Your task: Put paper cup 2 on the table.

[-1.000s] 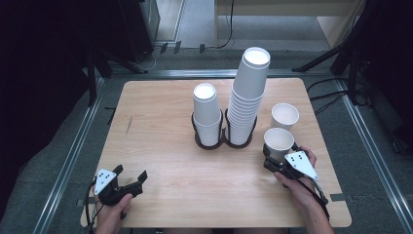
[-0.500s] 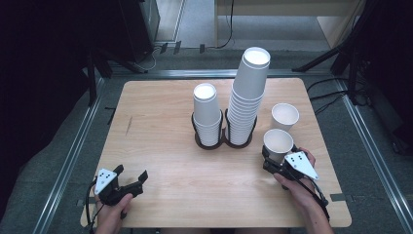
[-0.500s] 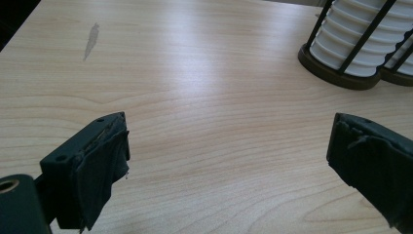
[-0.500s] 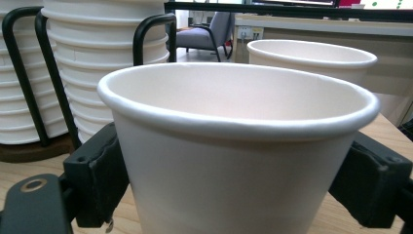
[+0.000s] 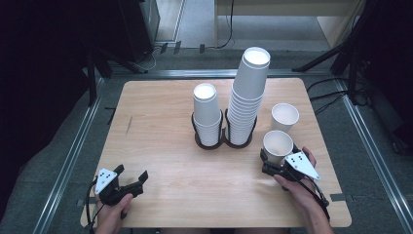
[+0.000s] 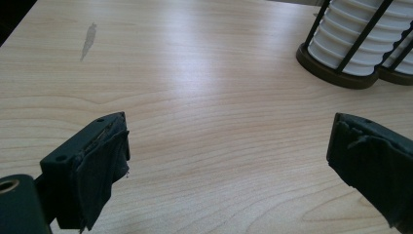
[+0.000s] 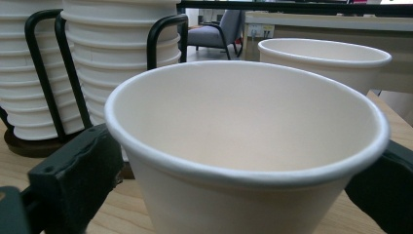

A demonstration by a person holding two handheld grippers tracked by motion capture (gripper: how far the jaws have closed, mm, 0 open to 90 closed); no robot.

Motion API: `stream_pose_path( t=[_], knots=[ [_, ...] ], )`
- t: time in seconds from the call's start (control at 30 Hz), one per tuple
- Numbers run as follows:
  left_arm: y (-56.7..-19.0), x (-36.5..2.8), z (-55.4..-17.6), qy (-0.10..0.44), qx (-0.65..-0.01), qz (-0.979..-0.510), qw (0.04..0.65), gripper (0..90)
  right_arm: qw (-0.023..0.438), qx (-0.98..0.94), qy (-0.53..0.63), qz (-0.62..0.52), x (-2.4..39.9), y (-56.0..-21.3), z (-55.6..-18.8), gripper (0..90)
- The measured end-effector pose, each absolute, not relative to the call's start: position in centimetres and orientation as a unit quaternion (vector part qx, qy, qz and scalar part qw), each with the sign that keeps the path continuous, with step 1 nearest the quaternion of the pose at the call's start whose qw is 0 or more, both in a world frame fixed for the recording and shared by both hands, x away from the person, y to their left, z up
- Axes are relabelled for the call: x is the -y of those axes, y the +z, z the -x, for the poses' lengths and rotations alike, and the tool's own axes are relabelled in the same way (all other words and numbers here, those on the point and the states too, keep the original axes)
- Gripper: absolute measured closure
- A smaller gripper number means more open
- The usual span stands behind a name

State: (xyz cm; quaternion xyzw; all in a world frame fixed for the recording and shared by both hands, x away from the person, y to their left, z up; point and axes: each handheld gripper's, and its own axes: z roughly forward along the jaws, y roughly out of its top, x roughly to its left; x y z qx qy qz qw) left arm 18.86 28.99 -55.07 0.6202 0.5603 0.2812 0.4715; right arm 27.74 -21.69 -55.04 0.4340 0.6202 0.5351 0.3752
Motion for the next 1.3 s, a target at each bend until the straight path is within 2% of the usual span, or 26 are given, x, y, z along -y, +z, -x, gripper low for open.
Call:
stream_pose_path(
  t=[0.53,1.3],
  knots=[
    [-55.1,-29.0,-18.9,0.280,-0.561,-0.620,0.472,2.2,0.378,-0.632,0.526,-0.426,22.5,-55.0,-26.0,0.0],
    [-55.1,-29.0,-18.9,0.278,-0.559,-0.622,0.473,2.2,0.387,-0.631,0.507,-0.442,26.6,-55.3,-23.4,0.0]
  ],
)
